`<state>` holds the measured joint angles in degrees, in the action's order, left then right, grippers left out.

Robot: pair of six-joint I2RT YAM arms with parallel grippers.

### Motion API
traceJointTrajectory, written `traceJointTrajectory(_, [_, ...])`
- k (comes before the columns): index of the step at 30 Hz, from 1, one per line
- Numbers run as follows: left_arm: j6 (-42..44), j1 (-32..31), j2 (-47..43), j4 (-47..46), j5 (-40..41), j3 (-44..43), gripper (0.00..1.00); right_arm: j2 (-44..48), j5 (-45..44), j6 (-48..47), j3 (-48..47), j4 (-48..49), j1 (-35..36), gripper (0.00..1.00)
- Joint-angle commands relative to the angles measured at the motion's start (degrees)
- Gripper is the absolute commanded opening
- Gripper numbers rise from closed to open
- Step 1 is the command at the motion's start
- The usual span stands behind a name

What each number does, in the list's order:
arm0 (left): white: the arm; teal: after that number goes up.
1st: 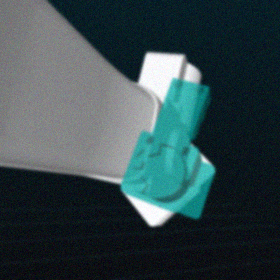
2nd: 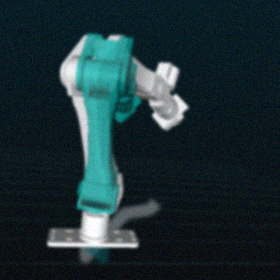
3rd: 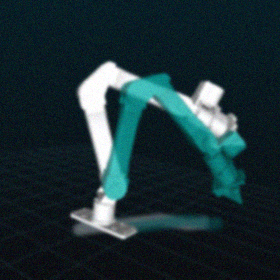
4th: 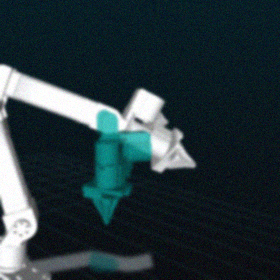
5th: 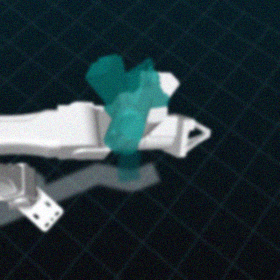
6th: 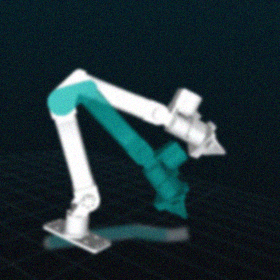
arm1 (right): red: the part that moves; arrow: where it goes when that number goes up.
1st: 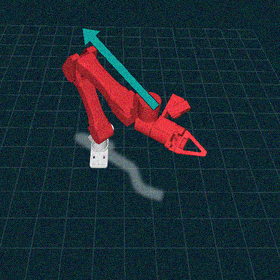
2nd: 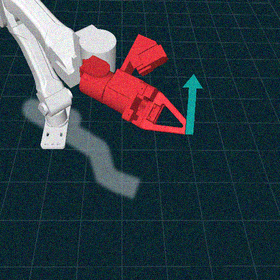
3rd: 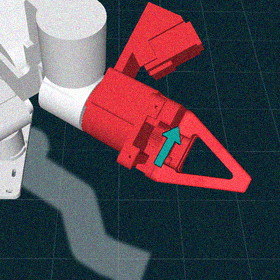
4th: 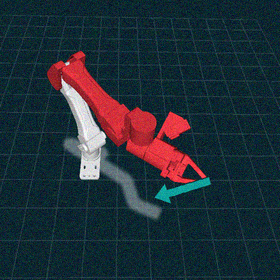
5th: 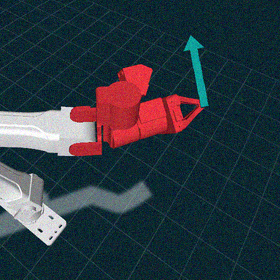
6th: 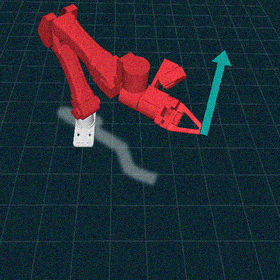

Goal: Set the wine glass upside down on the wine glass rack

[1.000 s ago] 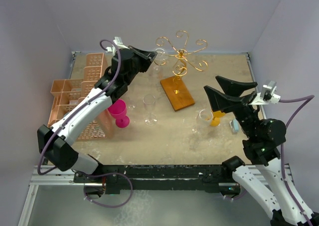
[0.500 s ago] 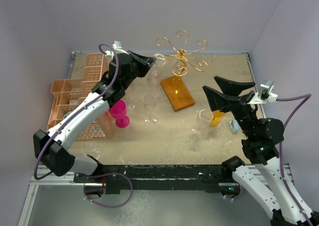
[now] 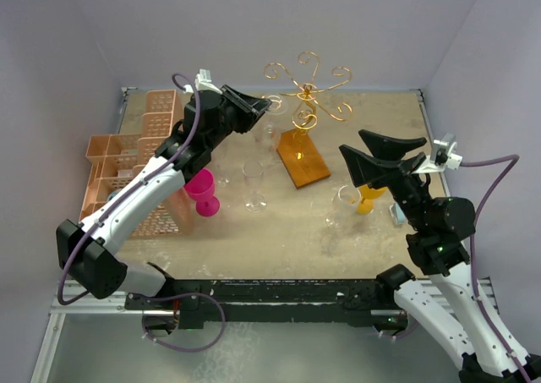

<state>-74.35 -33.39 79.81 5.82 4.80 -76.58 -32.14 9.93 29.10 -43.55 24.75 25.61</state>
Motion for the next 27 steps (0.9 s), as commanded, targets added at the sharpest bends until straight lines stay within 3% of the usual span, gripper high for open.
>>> traceJointTrajectory(1, [0.9, 0.2, -1.2, 0.9, -2.1, -2.0, 0.24, 0.0, -0.6, 0.4, 0.1, 3.2, 0.3, 0.73])
traceJointTrajectory(7, [2.5, 0.2, -1.7, 4.4, -2.3, -2.8, 0.44, -0.3, -1.3, 1.0, -0.1, 3.3, 0.3, 0.73])
traceJointTrajectory(13, [6.5, 0.2, -2.4, 8.1, -3.2, -4.0, 0.57, -1.4, -3.8, 4.1, -0.4, 1.6, 0.3, 0.72])
traceJointTrajectory(18, [7.7, 0.2, -2.4, 8.5, -4.9, -4.4, 0.59, -2.2, -7.9, 6.9, -0.7, -0.4, 0.3, 0.72])
traceJointTrajectory(27, [8.1, 0.2, -1.3, 8.5, -5.1, -6.2, 0.49, -2.0, -10.9, 9.9, -0.6, -1.5, 0.3, 0.72])
